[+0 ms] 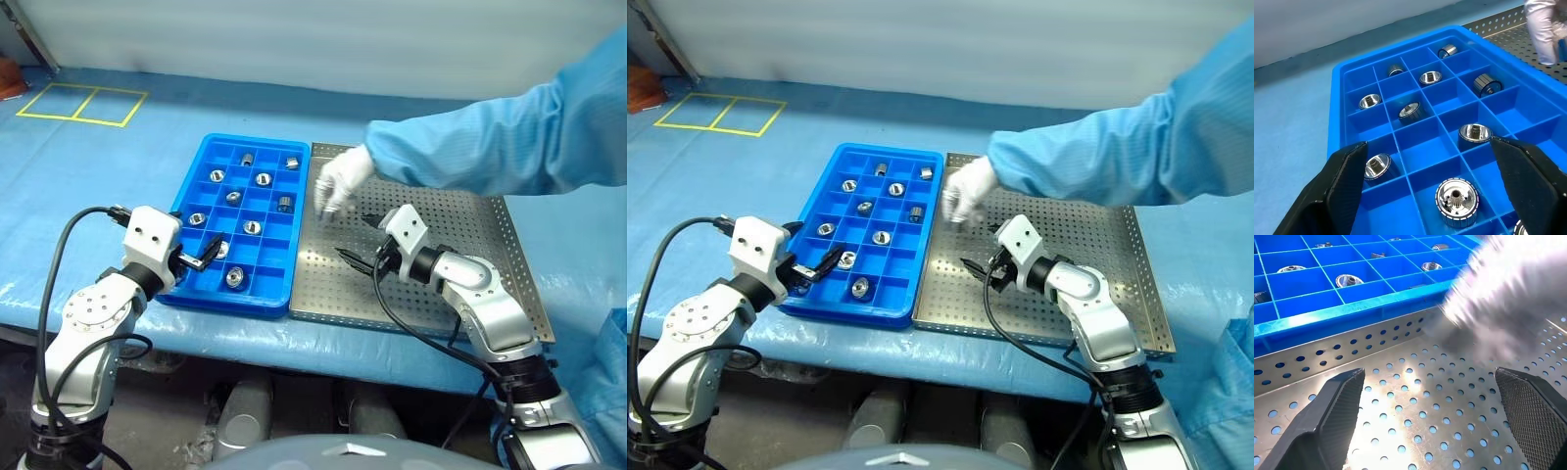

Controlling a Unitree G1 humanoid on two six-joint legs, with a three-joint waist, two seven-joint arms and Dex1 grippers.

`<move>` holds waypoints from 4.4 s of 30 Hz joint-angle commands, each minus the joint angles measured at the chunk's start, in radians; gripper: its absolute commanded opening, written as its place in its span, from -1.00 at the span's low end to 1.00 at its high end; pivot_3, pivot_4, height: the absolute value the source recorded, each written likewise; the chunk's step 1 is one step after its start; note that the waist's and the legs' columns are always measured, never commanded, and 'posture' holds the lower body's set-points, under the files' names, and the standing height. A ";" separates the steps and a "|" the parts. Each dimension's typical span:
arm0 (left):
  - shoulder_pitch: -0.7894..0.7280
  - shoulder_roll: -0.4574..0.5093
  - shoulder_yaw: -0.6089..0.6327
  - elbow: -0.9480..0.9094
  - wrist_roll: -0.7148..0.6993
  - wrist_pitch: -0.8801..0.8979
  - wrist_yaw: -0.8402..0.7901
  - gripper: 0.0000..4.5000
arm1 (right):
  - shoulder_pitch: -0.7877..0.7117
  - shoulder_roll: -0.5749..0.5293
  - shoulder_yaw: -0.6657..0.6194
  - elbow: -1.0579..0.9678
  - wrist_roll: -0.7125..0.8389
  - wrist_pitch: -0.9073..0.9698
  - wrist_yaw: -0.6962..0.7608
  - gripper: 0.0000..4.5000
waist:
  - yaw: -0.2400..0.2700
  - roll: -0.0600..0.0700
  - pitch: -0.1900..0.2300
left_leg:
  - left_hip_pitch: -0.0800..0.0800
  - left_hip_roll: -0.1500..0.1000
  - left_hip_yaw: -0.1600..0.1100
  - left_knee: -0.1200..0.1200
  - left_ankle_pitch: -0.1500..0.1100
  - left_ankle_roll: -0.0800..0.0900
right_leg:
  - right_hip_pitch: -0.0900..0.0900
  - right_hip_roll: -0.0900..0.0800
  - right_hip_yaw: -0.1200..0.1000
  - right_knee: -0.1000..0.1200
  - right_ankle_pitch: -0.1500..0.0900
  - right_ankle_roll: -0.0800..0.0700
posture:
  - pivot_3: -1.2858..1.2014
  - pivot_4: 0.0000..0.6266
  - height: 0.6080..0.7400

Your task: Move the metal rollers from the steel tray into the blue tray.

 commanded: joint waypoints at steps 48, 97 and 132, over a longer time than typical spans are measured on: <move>-0.270 -0.099 -0.366 0.154 -0.058 -0.026 -0.137 0.94 | 0.147 -0.061 -0.151 -0.169 0.018 0.369 -0.196 0.99 | -0.017 0.000 0.000 | 0.000 0.000 0.000 0.001 0.000 0.000 | 0.000 0.000 0.001 0.000 0.000 0.000 | 0.23 -0.52 1.00; 0.012 0.014 -0.072 -0.064 -0.092 0.068 -0.073 0.94 | -0.169 0.132 0.148 -0.112 0.043 0.312 -0.094 -0.22 | -0.015 0.000 0.000 | 0.000 0.000 -0.001 0.000 0.000 0.000 | 0.000 0.000 0.000 0.000 0.000 0.000 | 0.34 -0.52 1.00; 0.052 -0.010 -0.074 -0.103 -0.095 0.090 0.012 0.94 | -0.280 0.247 0.171 0.074 -0.008 0.207 -0.088 0.61 | 0.064 0.000 0.000 | -0.001 0.000 -0.001 -0.003 0.000 0.000 | -0.002 0.000 -0.001 0.000 -0.001 -0.001 | 0.38 -0.52 1.00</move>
